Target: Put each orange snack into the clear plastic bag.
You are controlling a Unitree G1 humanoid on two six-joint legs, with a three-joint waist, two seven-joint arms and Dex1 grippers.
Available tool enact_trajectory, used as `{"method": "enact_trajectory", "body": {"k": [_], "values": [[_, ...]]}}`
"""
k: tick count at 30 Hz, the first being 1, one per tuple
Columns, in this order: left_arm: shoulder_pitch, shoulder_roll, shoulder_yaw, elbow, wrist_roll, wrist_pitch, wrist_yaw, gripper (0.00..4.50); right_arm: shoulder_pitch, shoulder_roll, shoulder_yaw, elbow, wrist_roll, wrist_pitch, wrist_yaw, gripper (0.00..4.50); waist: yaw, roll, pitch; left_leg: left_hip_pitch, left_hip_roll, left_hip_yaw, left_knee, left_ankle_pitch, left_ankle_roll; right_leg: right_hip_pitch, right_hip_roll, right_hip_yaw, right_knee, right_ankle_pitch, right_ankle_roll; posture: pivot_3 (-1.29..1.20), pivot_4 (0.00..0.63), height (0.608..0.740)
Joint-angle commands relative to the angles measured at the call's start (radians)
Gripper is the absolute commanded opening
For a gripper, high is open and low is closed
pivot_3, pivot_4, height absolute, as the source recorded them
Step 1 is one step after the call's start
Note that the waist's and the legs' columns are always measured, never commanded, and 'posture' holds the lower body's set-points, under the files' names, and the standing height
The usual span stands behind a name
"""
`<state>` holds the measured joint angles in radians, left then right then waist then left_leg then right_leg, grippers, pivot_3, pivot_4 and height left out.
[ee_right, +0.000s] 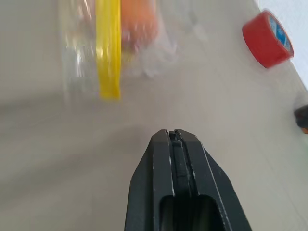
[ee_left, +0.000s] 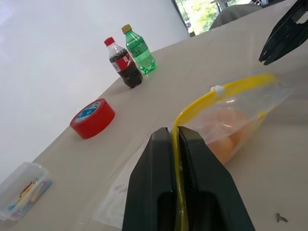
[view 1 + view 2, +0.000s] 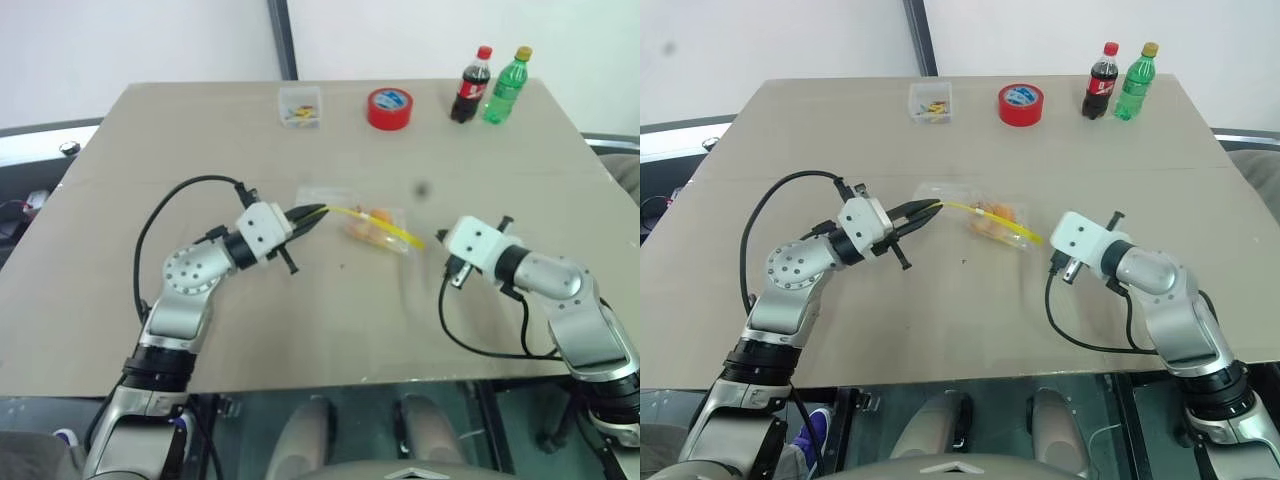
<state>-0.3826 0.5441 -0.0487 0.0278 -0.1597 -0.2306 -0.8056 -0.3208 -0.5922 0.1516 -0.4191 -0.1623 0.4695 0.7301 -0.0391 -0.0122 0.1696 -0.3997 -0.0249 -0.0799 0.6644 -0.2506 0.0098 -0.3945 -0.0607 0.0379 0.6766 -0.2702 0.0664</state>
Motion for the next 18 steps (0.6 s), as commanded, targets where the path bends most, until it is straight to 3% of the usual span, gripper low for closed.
{"method": "enact_trajectory", "body": {"k": [1, 2, 3, 18], "values": [[-0.017, -0.001, 0.002, -0.024, 0.0, -0.01, -0.003, 0.0, -0.086, 0.029, 0.028, -0.075, 0.005, -0.002, -0.013, 1.32, 0.001, 0.0, 0.0, 0.0, 0.0, 0.0, 0.0, 0.0, 0.0, 0.0, 0.0, 0.0, 0.0, 0.0, 0.0, 0.0, 0.15, 0.74], [-0.018, -0.002, 0.001, -0.024, 0.001, -0.011, -0.004, 0.0, -0.099, 0.039, 0.043, -0.079, 0.005, 0.01, -0.014, 1.93, 0.002, 0.0, 0.0, 0.0, 0.0, 0.0, 0.0, 0.0, 0.0, 0.0, 0.0, 0.0, 0.0, 0.0, 0.0, 0.0, 0.15, 0.74], [-0.019, -0.002, 0.001, -0.024, 0.002, -0.012, -0.006, 0.0, -0.109, 0.046, 0.058, -0.084, 0.017, 0.022, -0.003, 2.26, 0.004, 0.0, 0.0, 0.0, 0.0, 0.0, 0.0, 0.0, 0.0, 0.0, 0.0, 0.0, 0.0, 0.0, 0.0, 0.0, 0.15, 0.74], [0.006, 0.009, 0.007, -0.055, 0.013, -0.016, -0.007, 0.0, -0.252, 0.155, 0.179, 0.084, 0.032, -0.046, -0.007, 2.26, 0.005, 0.0, 0.0, 0.0, -0.001, -0.001, 0.0, 0.0, 0.0, 0.0, -0.001, -0.001, -0.001, 0.0, 0.0, 0.0, 0.15, 0.74]]}}
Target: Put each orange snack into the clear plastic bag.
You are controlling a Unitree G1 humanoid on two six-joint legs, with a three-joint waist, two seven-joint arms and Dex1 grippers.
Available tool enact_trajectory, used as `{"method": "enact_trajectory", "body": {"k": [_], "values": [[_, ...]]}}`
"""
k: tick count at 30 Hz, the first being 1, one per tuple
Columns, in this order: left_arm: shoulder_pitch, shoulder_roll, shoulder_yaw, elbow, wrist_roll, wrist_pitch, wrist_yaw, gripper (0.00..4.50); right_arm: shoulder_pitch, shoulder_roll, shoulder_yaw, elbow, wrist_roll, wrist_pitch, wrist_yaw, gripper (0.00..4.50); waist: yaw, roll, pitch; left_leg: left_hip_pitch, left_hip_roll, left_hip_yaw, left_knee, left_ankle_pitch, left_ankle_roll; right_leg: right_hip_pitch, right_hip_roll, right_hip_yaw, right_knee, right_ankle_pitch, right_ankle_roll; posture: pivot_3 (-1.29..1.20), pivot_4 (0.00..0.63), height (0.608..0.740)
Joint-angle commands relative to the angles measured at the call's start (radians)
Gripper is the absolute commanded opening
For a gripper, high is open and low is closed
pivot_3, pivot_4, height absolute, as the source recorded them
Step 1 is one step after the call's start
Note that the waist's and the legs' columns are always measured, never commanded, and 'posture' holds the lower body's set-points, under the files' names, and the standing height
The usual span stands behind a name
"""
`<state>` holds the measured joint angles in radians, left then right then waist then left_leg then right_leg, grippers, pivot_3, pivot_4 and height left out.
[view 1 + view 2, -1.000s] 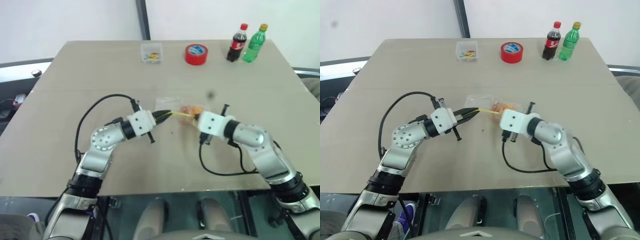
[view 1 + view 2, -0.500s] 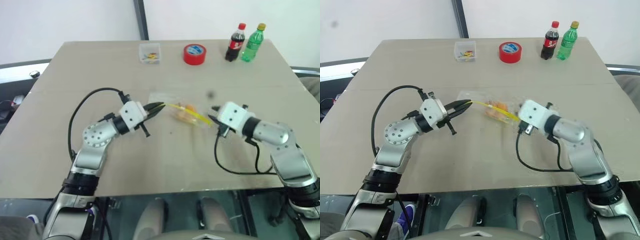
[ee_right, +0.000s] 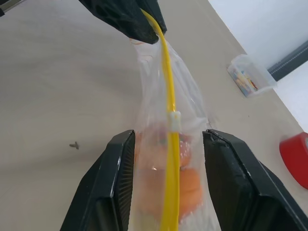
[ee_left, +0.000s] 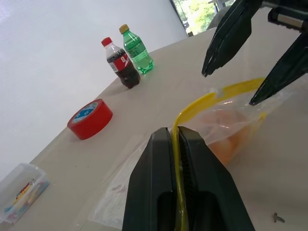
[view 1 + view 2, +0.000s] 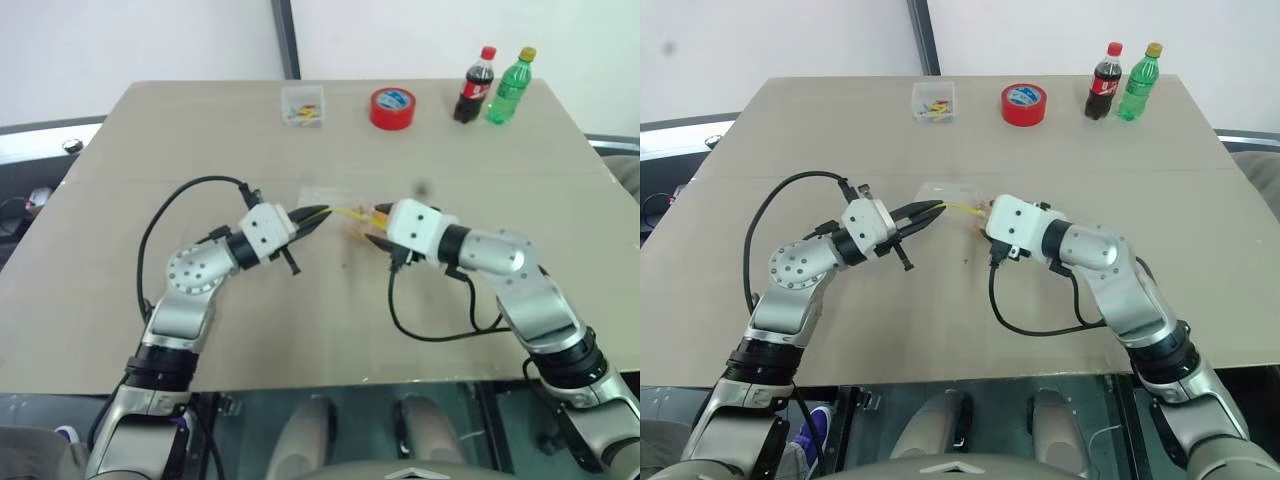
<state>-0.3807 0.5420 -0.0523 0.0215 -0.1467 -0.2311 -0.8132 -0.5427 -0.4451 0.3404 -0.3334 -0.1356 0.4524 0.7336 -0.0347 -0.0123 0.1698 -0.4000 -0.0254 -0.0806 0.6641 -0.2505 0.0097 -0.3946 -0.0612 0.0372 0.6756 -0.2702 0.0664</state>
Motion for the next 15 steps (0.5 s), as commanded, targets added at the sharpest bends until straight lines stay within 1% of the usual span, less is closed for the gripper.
{"method": "enact_trajectory", "body": {"k": [1, 4, 5, 7, 10, 11, 15], "values": [[0.006, 0.012, 0.011, -0.051, 0.001, -0.016, 0.001, 0.0, -0.034, 0.01, -0.01, 0.005, 0.006, -0.034, -0.01, 2.26, 0.001, 0.0, 0.0, 0.0, 0.0, 0.0, 0.0, 0.0, 0.0, 0.0, 0.0, 0.0, 0.0, 0.0, 0.0, 0.0, 0.15, 0.74], [0.011, 0.014, 0.013, -0.056, 0.002, -0.016, 0.001, 0.0, -0.044, 0.021, -0.011, 0.02, 0.009, -0.038, -0.01, 2.26, 0.0, 0.0, 0.0, 0.0, 0.0, 0.0, 0.0, 0.0, 0.0, 0.0, 0.0, 0.0, 0.0, 0.0, 0.0, 0.0, 0.15, 0.74], [0.011, 0.014, 0.013, -0.056, 0.003, -0.017, 0.002, 0.0, -0.046, 0.022, -0.012, 0.025, 0.01, -0.041, -0.009, 2.02, 0.0, 0.0, 0.0, 0.0, 0.0, 0.0, 0.0, 0.0, 0.0, 0.0, 0.0, 0.0, 0.0, 0.0, 0.0, 0.0, 0.15, 0.74], [0.011, 0.014, 0.014, -0.055, 0.004, -0.017, 0.003, 0.0, -0.047, 0.024, -0.013, 0.03, 0.009, -0.044, -0.008, 1.37, 0.0, 0.0, 0.0, 0.0, 0.0, 0.0, 0.0, 0.0, 0.0, 0.0, 0.0, 0.0, 0.0, 0.0, 0.0, 0.0, 0.15, 0.74], [0.013, 0.013, 0.014, -0.056, 0.004, -0.018, 0.003, 0.0, -0.046, 0.023, -0.013, 0.026, 0.011, -0.044, -0.005, 0.18, 0.0, 0.0, 0.0, 0.0, 0.0, 0.0, 0.0, 0.0, 0.0, 0.0, 0.0, 0.0, 0.0, 0.0, 0.0, 0.0, 0.15, 0.74], [0.013, 0.013, 0.014, -0.055, 0.004, -0.019, 0.003, 0.0, -0.046, 0.023, -0.013, 0.024, 0.012, -0.043, -0.004, 0.05, 0.0, 0.0, 0.0, 0.0, 0.0, 0.0, 0.0, 0.0, 0.0, 0.0, 0.0, 0.0, 0.0, 0.0, 0.0, 0.0, 0.15, 0.74], [0.012, 0.011, 0.013, -0.053, 0.004, -0.02, 0.004, 0.0, -0.046, 0.023, -0.011, 0.016, 0.013, -0.041, -0.001, 0.05, 0.0, 0.0, 0.0, 0.0, 0.0, 0.0, 0.0, 0.0, 0.0, 0.0, 0.0, 0.0, 0.0, 0.0, 0.0, 0.0, 0.15, 0.74]]}}
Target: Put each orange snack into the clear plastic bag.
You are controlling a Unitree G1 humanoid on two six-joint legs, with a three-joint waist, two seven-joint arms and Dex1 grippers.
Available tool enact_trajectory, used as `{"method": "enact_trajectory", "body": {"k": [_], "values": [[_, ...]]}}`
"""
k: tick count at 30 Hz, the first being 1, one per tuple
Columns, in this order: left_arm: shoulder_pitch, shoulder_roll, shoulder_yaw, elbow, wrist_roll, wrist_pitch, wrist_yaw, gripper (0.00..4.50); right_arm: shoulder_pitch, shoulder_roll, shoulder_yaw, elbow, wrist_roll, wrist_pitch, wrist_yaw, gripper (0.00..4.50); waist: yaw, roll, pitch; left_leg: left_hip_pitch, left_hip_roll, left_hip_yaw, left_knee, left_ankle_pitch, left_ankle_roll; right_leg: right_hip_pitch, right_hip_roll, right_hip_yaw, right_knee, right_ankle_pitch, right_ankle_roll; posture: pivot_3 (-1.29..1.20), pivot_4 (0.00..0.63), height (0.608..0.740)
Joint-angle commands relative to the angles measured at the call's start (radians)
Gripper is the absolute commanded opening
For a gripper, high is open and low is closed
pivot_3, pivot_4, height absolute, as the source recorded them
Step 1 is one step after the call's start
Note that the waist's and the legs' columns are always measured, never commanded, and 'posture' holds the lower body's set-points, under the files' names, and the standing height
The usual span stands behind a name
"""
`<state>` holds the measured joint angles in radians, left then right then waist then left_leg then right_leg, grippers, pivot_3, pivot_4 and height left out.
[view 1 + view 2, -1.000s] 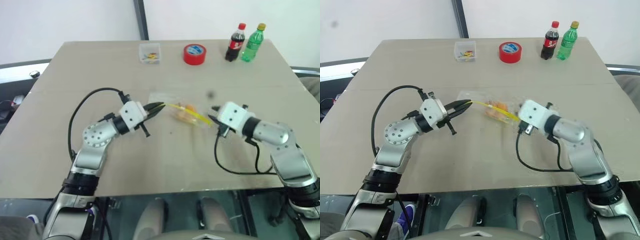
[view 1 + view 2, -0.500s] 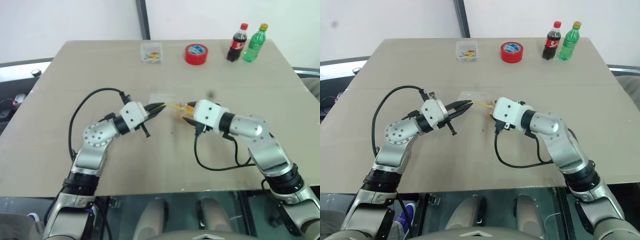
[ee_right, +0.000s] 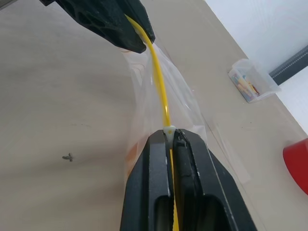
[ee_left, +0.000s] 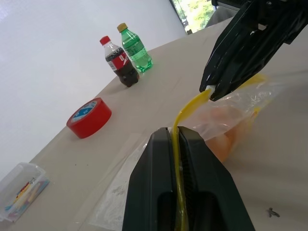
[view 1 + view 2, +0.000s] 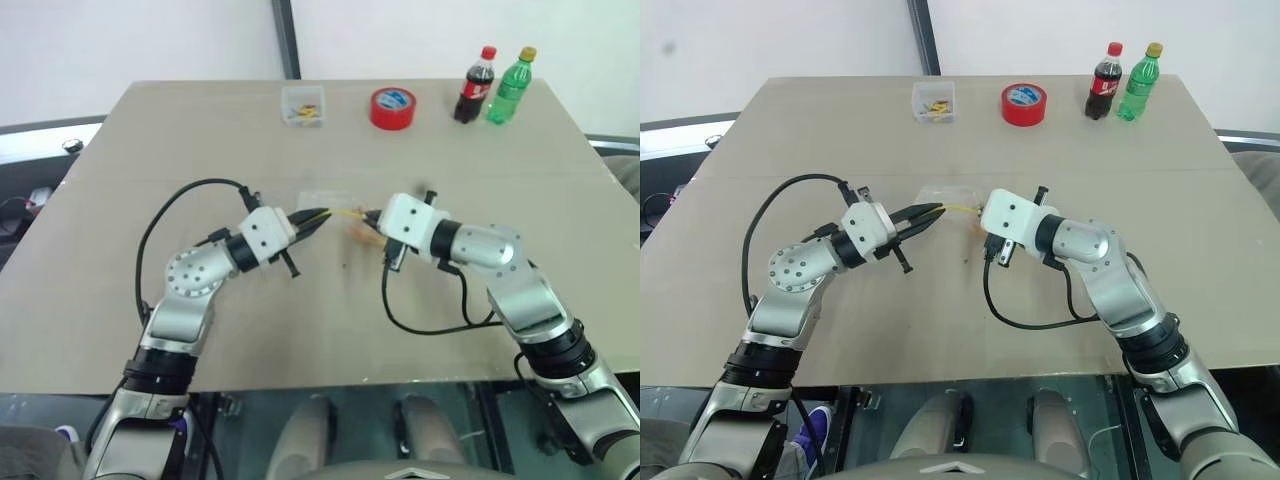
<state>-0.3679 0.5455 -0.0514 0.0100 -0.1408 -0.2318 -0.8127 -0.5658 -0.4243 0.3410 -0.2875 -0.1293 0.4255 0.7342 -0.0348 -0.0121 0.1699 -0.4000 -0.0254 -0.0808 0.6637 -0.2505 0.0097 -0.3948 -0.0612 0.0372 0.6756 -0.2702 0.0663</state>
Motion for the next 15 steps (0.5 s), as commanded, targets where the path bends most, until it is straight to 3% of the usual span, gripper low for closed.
{"method": "enact_trajectory", "body": {"k": [1, 8, 15], "values": [[-0.002, 0.007, 0.011, -0.041, -0.001, -0.019, 0.003, 0.0, -0.022, 0.001, -0.011, -0.031, 0.007, -0.014, -0.001, 0.05, 0.0, 0.0, 0.0, 0.0, 0.0, 0.0, 0.0, 0.0, 0.0, 0.0, 0.0, 0.0, 0.0, 0.0, 0.0, 0.0, 0.15, 0.74], [-0.002, 0.006, 0.016, -0.036, -0.002, -0.02, 0.008, 0.0, 0.002, -0.022, -0.03, -0.016, -0.007, -0.005, -0.017, 0.05, 0.0, 0.0, 0.0, 0.0, 0.0, 0.0, 0.0, 0.0, 0.0, 0.0, 0.0, 0.0, 0.0, 0.0, 0.0, 0.0, 0.15, 0.74], [-0.008, -0.004, 0.037, -0.04, -0.016, 0.002, 0.036, 0.0, 0.127, -0.151, -0.102, 0.022, -0.037, -0.014, -0.056, 0.05, 0.01, 0.0, 0.0, 0.0, -0.001, 0.0, 0.0, 0.0, 0.0, 0.0, -0.001, 0.0, -0.001, 0.0, 0.0, 0.0, 0.15, 0.74]]}}
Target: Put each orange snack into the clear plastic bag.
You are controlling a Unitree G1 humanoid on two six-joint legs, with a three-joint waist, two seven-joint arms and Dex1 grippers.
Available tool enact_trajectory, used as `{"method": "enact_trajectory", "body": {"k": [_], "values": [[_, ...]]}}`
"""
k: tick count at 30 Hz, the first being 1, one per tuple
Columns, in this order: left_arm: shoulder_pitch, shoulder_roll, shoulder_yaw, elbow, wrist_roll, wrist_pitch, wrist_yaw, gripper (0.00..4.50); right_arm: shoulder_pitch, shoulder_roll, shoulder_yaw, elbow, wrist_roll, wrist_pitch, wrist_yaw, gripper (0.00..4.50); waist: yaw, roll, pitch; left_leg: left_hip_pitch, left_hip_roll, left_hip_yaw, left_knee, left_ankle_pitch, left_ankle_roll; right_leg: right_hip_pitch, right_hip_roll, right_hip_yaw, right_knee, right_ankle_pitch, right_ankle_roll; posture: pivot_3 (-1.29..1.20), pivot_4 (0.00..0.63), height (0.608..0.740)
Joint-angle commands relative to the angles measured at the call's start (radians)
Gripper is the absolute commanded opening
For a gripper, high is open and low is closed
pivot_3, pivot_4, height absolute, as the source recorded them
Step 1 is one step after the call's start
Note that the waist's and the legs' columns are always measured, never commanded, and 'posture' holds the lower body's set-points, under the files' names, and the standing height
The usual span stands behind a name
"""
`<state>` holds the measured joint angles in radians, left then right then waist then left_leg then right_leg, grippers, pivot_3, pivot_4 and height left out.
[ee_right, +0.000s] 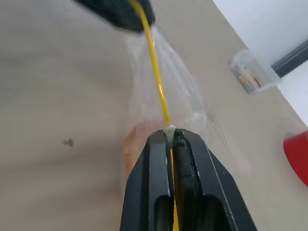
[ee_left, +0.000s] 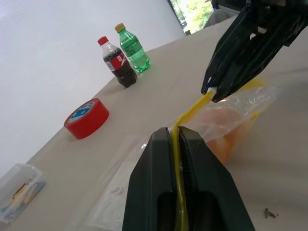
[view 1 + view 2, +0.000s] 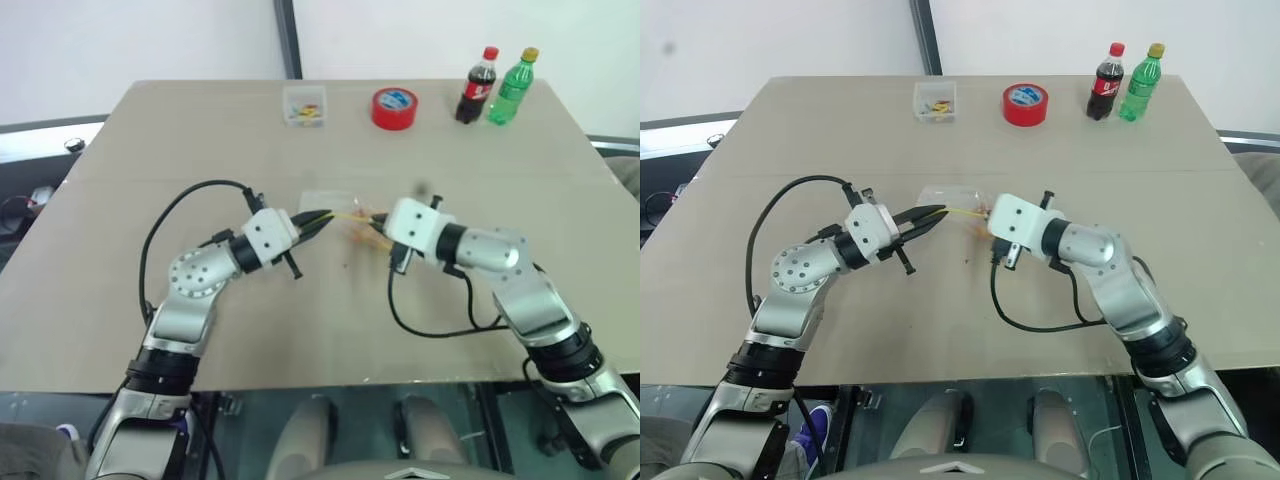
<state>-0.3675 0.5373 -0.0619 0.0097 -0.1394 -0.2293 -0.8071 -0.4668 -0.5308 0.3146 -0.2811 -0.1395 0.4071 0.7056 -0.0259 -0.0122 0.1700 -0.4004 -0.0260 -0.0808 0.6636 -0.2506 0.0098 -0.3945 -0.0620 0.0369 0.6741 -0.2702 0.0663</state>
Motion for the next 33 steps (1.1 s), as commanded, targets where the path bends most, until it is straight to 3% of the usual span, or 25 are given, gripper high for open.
{"method": "enact_trajectory", "body": {"k": [1, 8, 17, 22, 26, 30, 33], "values": [[-0.011, 0.005, 0.049, -0.039, -0.02, 0.003, 0.032, 0.0, 0.046, -0.062, -0.094, 0.009, -0.022, 0.009, -0.03, 0.05, 0.001, 0.0, 0.0, 0.0, 0.0, 0.0, 0.0, 0.0, 0.0, 0.0, 0.0, 0.0, 0.0, 0.0, 0.0, 0.0, 0.15, 0.74], [-0.019, -0.001, 0.053, -0.033, -0.03, 0.018, 0.032, 0.0, 0.087, -0.117, -0.188, -0.046, 0.017, 0.042, -0.033, 0.05, -0.004, 0.0, 0.0, 0.0, 0.001, 0.001, -0.001, 0.0, 0.0, 0.0, 0.0, 0.001, 0.0, 0.0, 0.0, 0.0, 0.15, 0.74], [-0.232, -0.064, 0.055, 0.125, -0.014, 0.071, 0.098, 0.0, -0.148, -0.165, -0.267, 0.102, 0.001, -0.024, -0.103, 0.05, 0.001, -0.001, 0.002, 0.0, -0.001, 0.0, -0.001, 0.0, 0.0, 0.0, 0.0, -0.001, 0.0, 0.0, 0.0, 0.0, 0.15, 0.74], [-0.304, -0.048, 0.058, 0.194, 0.003, -0.015, 0.086, 0.0, -0.161, -0.181, -0.284, 0.074, 0.02, -0.024, -0.096, 0.05, 0.003, -0.001, 0.002, -0.001, -0.003, 0.001, -0.003, 0.0, 0.0, -0.001, 0.0, 0.0, -0.004, 0.0, 0.0, 0.0, 0.15, 0.74], [-0.204, -0.011, 0.009, 0.128, 0.005, -0.074, 0.0, 0.0, -0.055, -0.163, -0.296, -0.048, 0.036, 0.014, -0.108, 0.05, 0.005, -0.001, 0.002, -0.003, -0.002, 0.002, -0.009, 0.002, -0.004, -0.004, -0.001, 0.001, -0.009, 0.0, 0.0, 0.0, 0.15, 0.74], [0.03, 0.065, -0.051, -0.023, -0.054, -0.028, -0.141, 0.0, 0.143, -0.143, -0.301, -0.26, 0.096, 0.166, -0.081, 0.05, 0.004, -0.001, 0.002, -0.005, 0.001, 0.004, -0.014, 0.002, -0.004, -0.007, -0.001, 0.004, -0.013, 0.0, 0.0, 0.0, 0.15, 0.74], [0.091, 0.068, -0.04, -0.069, -0.083, 0.016, -0.144, 0.0, 0.268, -0.175, -0.297, -0.365, 0.125, 0.235, -0.047, 0.05, 0.015, -0.001, 0.002, -0.018, 0.001, 0.003, -0.008, 0.002, -0.004, -0.019, -0.001, 0.003, -0.008, 0.0, 0.0, 0.0, 0.15, 0.74]]}}
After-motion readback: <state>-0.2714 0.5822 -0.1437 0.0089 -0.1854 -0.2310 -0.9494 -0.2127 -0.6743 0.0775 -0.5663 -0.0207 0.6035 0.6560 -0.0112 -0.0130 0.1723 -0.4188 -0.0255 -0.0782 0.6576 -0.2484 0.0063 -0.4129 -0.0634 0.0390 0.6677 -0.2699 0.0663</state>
